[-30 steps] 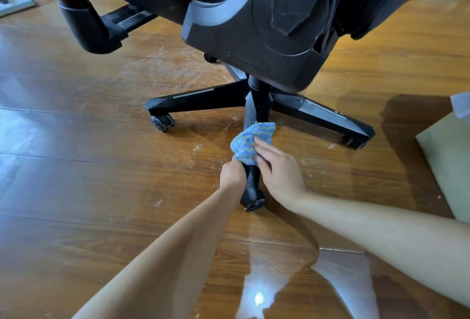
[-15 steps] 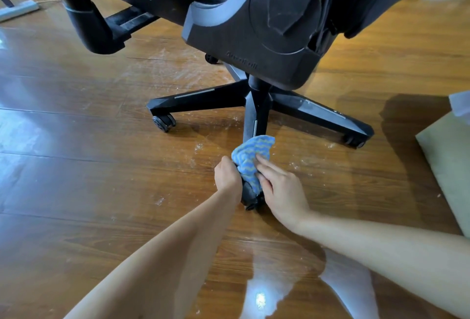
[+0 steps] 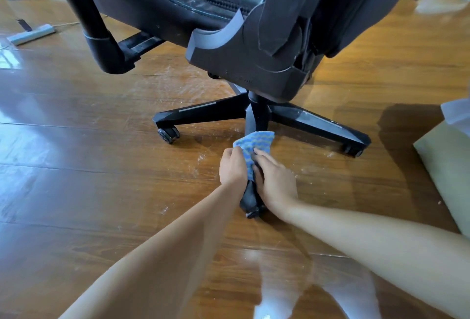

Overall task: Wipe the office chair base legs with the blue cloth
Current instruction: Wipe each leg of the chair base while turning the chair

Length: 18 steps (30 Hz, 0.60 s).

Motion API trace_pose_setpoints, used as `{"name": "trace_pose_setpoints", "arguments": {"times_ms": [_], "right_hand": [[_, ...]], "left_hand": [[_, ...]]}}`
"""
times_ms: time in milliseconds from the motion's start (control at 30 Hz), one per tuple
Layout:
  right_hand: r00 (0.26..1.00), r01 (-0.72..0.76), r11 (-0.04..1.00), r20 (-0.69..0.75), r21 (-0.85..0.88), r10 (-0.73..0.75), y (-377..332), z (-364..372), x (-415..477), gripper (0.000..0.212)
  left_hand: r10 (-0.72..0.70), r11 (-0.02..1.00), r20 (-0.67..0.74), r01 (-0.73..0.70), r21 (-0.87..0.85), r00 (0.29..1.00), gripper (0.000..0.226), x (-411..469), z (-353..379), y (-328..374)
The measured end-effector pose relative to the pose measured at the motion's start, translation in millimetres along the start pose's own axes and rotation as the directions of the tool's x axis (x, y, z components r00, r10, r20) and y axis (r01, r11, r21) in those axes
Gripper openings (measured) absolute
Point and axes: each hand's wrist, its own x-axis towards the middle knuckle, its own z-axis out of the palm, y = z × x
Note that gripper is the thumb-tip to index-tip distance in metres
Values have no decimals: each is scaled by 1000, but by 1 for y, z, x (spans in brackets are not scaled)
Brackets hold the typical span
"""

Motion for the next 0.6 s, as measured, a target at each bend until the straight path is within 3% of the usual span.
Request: {"name": "trace_pose_setpoints", "arguments": {"times_ms": [167,300,367,500,600], "right_hand": [[998,-65,998,-12,19,66,-2,-4,26,33],[993,-120,993,-19,-13,120,-10,-17,67,29],[991,-133,991,9,21,132,-13,-21,72,16],[973,-206,934,-45,292,228,-20,-31,71,18],[942,-205,835,-131,511,310,-31,-47,68,13]], "left_hand": [[14,1000,44,-13,-13,999,47,-7,5,8],[194,972,49,-199,128,980,61,-18,11,16],[291,934,32,-291,206,956,52,-22,14,24],[313,941,85,-321,107,946,30,-33,12,46],[450,893,44,-451,-1,892,24,-51,7,58]]}}
